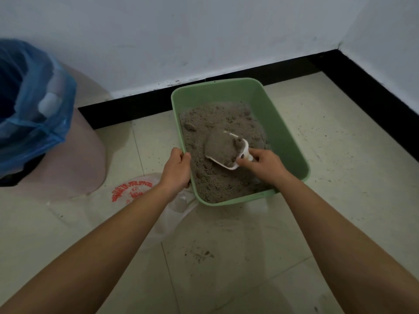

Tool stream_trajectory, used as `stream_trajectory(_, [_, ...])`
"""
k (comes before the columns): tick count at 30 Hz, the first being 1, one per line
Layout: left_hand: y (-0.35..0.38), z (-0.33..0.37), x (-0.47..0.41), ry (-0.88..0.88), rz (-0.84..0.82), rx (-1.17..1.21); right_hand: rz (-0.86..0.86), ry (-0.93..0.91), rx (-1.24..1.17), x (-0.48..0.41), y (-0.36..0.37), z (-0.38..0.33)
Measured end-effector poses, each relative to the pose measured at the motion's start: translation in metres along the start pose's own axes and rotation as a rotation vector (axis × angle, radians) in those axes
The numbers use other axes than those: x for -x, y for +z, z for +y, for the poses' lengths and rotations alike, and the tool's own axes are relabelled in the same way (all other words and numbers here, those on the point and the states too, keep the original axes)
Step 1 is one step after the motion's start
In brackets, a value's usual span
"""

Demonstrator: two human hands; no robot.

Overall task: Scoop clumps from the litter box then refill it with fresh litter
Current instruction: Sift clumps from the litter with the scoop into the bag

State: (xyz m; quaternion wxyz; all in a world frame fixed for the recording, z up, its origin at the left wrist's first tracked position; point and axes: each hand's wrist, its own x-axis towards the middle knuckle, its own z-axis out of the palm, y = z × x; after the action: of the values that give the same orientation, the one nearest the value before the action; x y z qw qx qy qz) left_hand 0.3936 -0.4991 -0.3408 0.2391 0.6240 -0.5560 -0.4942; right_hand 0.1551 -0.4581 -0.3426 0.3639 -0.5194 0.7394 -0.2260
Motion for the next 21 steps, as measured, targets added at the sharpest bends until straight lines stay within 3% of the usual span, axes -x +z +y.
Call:
stream_trajectory(5, [-0.003, 0.002, 0.001, -0.020, -0.024, 0.011, 0.038, -0.083, -0.008, 0.004, -0.003, -0.001])
stream_trajectory(12, [-0.012, 0.004, 0.000, -0.086, -0.107, 0.090, -0.263, -0.128, 0.335, 0.002, 0.006, -0.001])
stream_trajectory(21, [-0.017, 0.007, 0.002, -0.117, -0.151, 0.118, -0.258, -0.204, 0.280, 0.008, -0.001, -0.011])
